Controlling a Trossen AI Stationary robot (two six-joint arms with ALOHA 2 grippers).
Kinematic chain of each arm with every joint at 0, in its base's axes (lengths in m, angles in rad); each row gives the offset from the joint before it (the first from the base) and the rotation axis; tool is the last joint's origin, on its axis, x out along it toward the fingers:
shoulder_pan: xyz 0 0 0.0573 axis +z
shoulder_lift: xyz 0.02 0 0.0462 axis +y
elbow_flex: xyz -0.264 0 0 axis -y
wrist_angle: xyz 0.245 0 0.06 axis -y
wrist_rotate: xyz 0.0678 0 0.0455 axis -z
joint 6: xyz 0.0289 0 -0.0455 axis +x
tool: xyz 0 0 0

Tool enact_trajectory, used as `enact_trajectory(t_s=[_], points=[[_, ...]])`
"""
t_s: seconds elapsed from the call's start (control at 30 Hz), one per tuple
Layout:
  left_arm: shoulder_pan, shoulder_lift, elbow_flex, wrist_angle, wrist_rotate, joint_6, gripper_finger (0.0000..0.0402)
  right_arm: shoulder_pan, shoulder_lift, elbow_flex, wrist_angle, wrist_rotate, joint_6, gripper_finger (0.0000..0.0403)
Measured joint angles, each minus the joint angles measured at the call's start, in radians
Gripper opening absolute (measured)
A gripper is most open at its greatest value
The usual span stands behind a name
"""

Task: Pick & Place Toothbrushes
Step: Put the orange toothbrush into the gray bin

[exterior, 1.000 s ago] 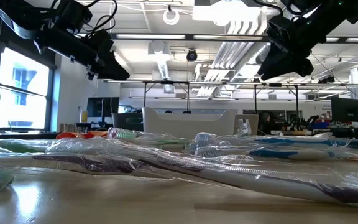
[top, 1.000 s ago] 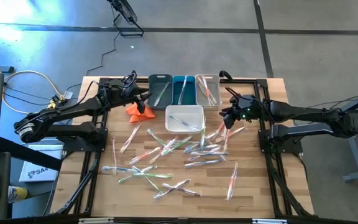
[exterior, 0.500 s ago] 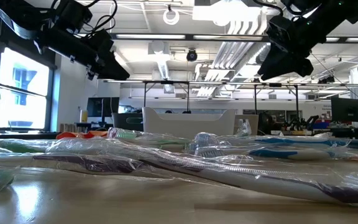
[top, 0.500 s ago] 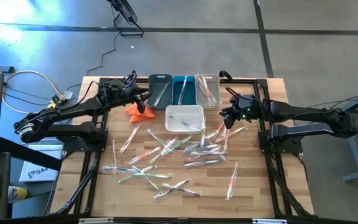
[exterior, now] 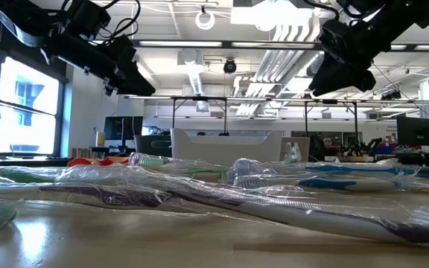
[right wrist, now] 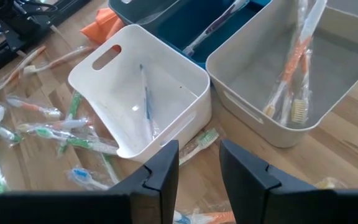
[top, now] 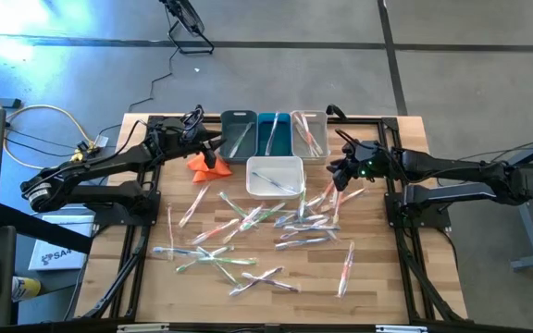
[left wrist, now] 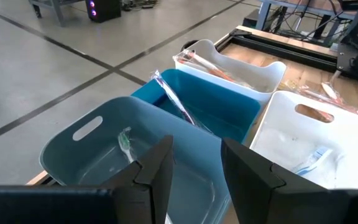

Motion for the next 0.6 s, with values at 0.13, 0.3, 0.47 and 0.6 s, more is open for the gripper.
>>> enact_trajectory(t_s=[0.13, 0.3, 0.47, 0.6], points=[[0.0, 0.0, 0.0, 0.0, 0.0, 0.0, 0.0133, 0.0, 0.0, 0.0, 0.0, 0.004, 0.001, 0.0109], [0.0, 0.0, 0.0, 0.0, 0.0, 0.0, 0.0133, 0.0, 0.0, 0.0, 0.0, 0.004, 0.004, 0.0109], [0.0, 0.0, 0.0, 0.0, 0.0, 0.0, 0.0133, 0.0, 0.0, 0.0, 0.0, 0.004, -0.001, 0.0109], [0.0, 0.0, 0.0, 0.0, 0.0, 0.0, 0.0133, 0.0, 0.0, 0.0, 0.0, 0.004, -0.024, 0.0109]])
